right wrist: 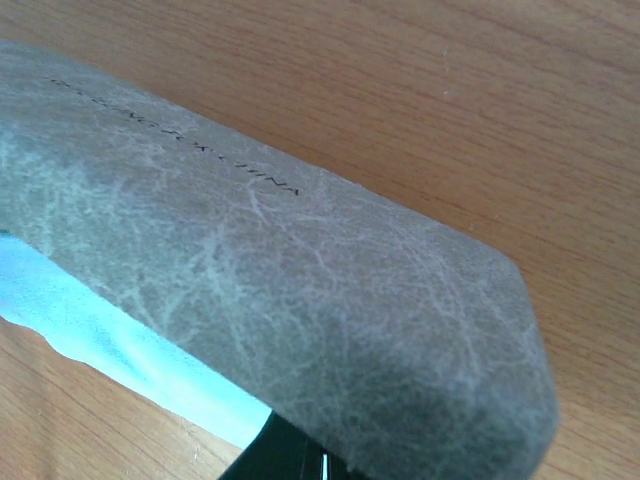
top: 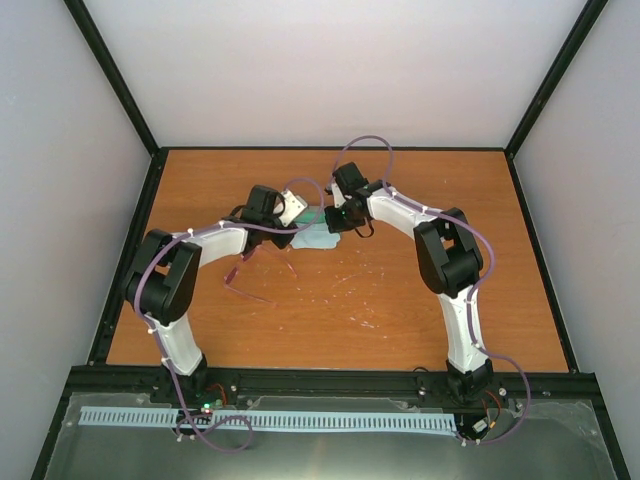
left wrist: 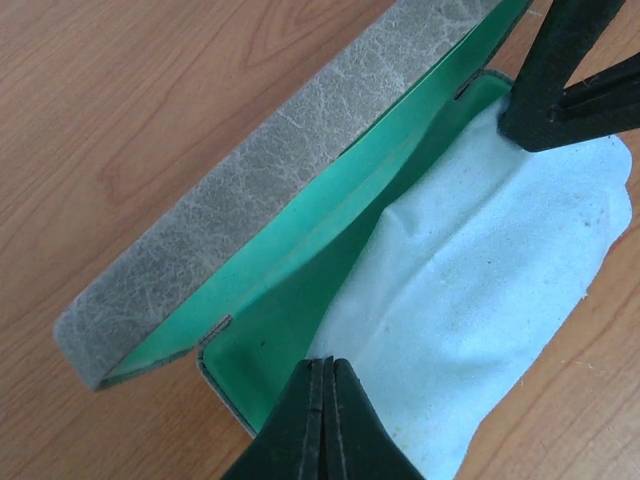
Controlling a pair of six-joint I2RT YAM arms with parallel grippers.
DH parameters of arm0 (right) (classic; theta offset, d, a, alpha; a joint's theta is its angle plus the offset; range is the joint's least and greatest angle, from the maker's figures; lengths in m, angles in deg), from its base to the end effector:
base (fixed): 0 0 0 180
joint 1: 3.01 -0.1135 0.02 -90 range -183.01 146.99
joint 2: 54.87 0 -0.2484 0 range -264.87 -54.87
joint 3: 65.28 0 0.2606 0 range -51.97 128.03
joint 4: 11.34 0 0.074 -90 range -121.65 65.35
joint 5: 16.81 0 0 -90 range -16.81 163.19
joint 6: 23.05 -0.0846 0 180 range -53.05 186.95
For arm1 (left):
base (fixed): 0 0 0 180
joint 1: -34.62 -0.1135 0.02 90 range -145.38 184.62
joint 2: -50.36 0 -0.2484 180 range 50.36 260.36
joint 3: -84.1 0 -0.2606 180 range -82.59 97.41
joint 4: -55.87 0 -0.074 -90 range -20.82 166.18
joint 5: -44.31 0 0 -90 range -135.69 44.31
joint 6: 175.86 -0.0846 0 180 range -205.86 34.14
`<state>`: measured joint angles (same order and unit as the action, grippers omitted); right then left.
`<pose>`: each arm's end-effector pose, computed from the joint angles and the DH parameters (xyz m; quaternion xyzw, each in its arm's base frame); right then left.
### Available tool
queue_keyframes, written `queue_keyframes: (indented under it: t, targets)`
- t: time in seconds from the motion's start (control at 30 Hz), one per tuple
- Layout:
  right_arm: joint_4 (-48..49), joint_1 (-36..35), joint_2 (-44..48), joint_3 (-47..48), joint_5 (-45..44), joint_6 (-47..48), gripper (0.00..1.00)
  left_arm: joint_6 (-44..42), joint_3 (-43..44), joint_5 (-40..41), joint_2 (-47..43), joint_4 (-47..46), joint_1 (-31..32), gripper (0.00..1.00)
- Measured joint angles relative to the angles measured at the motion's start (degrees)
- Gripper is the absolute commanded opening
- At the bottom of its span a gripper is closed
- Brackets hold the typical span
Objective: Organize the sunglasses
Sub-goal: Place the glasses cleaning cloth in the sunglasses case.
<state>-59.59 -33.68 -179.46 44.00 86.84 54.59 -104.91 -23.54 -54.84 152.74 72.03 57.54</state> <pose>0.4043 0.2630 0.1093 -0.1806 0.9500 0.1909 0.1688 0.3705 -0.1713 0.1121 0.3590 0.8528 -0.0865 0.3692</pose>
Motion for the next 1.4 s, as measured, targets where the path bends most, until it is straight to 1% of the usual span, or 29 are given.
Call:
queue_keyframes:
  t: [0.63, 1.4]
  targets:
    - [2.84, -0.28, 0.00, 0.00, 0.31, -1.09, 0.03, -3.02, 1.90, -0.02, 1.33, -1.60, -0.94, 0.00]
    - [7.13, -0.28, 0.02, -0.76, -2.54, -3.34, 0.03, -3.26, 1.92, -0.35, 2.16, -1.90, -1.49, 0.01]
